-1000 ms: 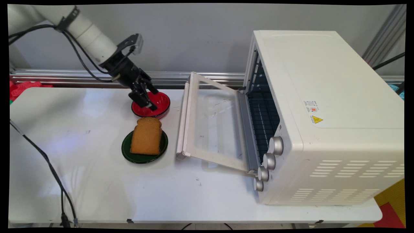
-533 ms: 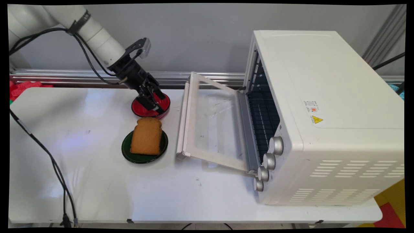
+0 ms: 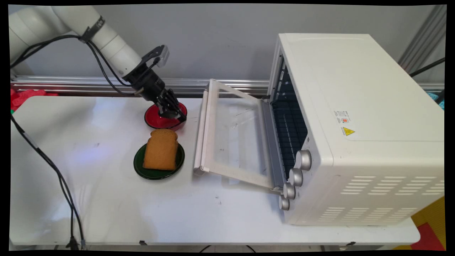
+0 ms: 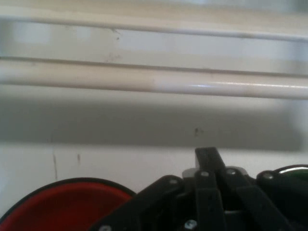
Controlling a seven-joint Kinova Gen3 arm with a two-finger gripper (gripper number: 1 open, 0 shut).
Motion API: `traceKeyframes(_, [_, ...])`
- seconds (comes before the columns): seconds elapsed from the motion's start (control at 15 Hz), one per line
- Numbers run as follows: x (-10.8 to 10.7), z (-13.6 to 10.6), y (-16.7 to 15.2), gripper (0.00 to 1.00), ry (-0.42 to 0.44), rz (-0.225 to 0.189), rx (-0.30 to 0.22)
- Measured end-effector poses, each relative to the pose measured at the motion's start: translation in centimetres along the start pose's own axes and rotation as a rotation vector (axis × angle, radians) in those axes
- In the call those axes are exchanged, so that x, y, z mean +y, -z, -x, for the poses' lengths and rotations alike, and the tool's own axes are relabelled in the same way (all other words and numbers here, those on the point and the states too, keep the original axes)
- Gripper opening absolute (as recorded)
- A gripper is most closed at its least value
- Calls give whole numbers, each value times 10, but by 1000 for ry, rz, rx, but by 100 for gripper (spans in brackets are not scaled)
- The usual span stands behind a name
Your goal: Close the oven
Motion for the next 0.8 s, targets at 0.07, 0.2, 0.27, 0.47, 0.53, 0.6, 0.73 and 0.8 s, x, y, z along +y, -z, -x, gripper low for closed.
traceKeyframes(0.07, [0, 1, -2, 0, 0, 3, 2])
traceKeyframes(0.2, [-1, 3, -7, 0, -3, 9, 7])
traceKeyframes(0.27, [0, 5, -10, 0, -8, 13, 12])
traceKeyframes(0.47, [0, 10, -20, 0, -21, 20, 26])
traceKeyframes(0.53, [0, 13, -25, 0, -26, 19, 36])
traceKeyframes(0.6, [-1, 16, -31, 0, -32, 16, 45])
traceKeyframes(0.73, [-1, 22, -42, 0, -42, 8, 62])
traceKeyframes(0.8, [-2, 25, -49, 0, -47, 2, 73])
